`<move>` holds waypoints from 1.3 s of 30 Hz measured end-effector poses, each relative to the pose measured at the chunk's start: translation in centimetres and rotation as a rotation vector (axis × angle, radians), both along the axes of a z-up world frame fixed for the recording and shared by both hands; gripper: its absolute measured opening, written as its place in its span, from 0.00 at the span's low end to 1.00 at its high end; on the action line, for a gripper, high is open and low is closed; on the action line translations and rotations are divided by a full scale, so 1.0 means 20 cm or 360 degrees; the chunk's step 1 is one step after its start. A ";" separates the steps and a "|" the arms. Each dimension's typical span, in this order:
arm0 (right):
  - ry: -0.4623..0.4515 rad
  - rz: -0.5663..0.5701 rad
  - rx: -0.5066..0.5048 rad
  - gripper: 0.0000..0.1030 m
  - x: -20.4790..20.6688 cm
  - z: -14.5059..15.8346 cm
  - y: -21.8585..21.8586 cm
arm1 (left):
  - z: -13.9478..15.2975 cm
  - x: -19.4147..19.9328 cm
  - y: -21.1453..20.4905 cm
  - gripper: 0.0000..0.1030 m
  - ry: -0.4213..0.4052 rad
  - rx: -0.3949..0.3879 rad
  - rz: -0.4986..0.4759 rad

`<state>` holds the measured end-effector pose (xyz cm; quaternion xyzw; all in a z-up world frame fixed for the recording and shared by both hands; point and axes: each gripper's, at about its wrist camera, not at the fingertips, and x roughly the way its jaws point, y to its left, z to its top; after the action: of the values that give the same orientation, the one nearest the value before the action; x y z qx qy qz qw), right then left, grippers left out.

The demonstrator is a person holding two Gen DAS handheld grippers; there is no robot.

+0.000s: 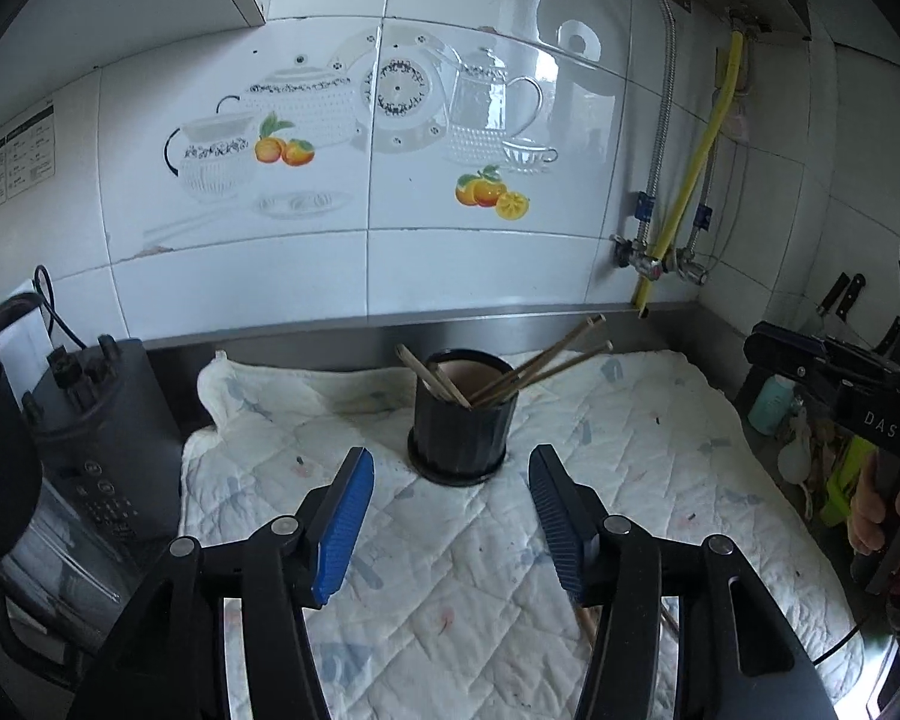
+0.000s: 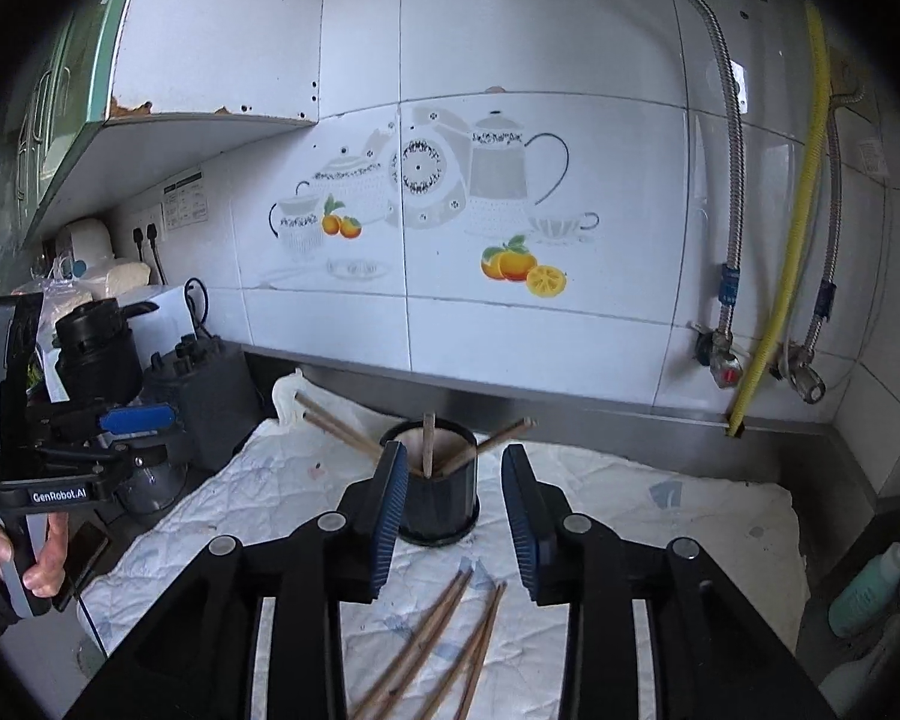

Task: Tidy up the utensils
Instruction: 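Move both open tools back over the remaining chopsticks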

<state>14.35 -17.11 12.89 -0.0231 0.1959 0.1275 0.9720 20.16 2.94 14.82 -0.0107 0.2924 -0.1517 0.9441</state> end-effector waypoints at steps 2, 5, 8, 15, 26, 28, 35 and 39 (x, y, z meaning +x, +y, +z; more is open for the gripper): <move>0.0049 -0.0006 0.0011 0.35 -0.05 -0.08 -0.03 | -0.08 -0.06 -0.03 0.56 0.0040 0.0004 -0.0025; 0.0137 -0.0025 0.0023 0.35 -0.11 -0.24 -0.07 | -0.20 -0.15 -0.10 0.56 0.0106 0.0046 -0.0060; 0.0245 -0.0060 0.0024 0.35 -0.16 -0.42 -0.11 | -0.33 -0.23 -0.18 0.56 0.0153 0.0098 -0.0089; 0.0418 -0.0083 0.0033 0.35 -0.27 -0.73 -0.14 | -0.65 -0.37 -0.40 0.56 0.0273 0.0132 -0.0172; 0.0493 -0.0089 0.0068 0.32 -0.32 -0.93 -0.10 | -0.95 -0.34 -0.61 0.52 0.0374 0.0126 -0.0219; 0.0497 -0.0090 0.0075 0.30 -0.32 -0.95 -0.10 | -0.97 -0.31 -0.62 0.48 0.0385 0.0109 -0.0207; 0.0493 -0.0098 0.0080 0.26 -0.32 -0.99 -0.08 | -1.04 -0.26 -0.65 0.38 0.0404 0.0082 -0.0212; 0.0481 -0.0101 0.0043 0.22 -0.31 -0.99 -0.05 | -1.08 -0.25 -0.68 0.28 0.0406 0.0092 -0.0199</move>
<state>8.05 -18.19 -7.01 0.0158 0.3389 0.1013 0.9352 15.20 -10.71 -6.72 0.0154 0.4143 -0.1990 0.8880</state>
